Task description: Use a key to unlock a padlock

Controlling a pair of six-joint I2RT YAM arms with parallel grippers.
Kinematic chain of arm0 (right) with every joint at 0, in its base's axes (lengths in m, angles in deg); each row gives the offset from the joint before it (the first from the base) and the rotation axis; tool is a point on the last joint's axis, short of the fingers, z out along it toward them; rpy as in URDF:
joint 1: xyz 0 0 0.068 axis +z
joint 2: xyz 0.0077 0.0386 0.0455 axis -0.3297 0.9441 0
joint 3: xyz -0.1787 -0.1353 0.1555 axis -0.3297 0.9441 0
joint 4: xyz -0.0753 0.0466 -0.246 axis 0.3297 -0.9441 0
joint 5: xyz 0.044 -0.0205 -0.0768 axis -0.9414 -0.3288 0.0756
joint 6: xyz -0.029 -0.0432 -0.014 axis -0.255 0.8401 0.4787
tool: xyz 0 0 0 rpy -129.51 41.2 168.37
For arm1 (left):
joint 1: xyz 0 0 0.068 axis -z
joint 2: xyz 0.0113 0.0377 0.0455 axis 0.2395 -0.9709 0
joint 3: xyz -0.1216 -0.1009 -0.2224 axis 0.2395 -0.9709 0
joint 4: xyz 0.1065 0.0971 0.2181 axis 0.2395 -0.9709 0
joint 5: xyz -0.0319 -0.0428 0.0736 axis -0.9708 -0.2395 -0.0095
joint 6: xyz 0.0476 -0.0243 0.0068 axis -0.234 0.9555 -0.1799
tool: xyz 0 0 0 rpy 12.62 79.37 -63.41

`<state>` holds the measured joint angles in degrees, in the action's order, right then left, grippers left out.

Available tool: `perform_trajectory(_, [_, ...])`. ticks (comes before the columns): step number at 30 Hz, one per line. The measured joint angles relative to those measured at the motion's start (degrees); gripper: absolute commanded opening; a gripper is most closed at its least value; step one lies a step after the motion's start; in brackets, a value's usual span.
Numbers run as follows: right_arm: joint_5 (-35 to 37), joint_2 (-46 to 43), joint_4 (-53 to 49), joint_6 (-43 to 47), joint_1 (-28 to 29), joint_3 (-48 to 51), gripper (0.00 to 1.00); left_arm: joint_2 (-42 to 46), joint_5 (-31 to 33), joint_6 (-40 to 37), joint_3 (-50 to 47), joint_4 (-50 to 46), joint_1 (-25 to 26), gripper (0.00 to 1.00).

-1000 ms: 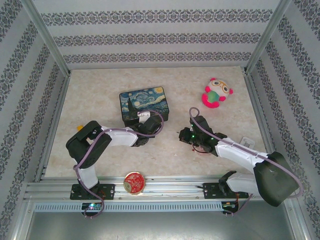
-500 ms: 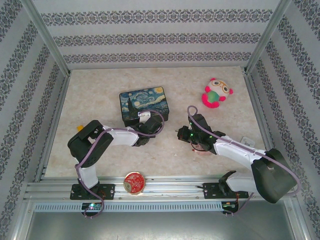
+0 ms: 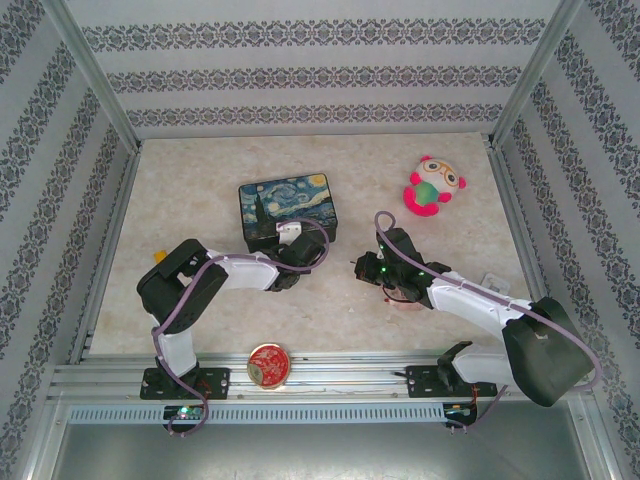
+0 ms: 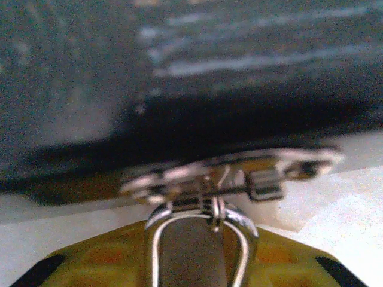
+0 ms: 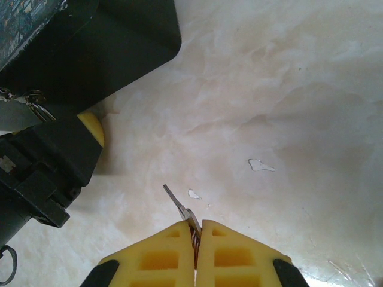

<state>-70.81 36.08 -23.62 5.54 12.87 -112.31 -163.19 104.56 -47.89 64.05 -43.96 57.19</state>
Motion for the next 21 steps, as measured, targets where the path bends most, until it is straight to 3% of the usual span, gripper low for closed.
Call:
perform_trajectory(15, [1.1,-2.3,7.7,-0.3,0.0,4.4,0.00,0.3,-3.8,0.6,0.0,1.6,-1.1,0.14])
perform_trajectory(21, [0.8,-1.6,10.6,-0.3,0.0,4.9,0.00,0.6,-7.0,5.3,0.2,2.2,-2.0,0.05])
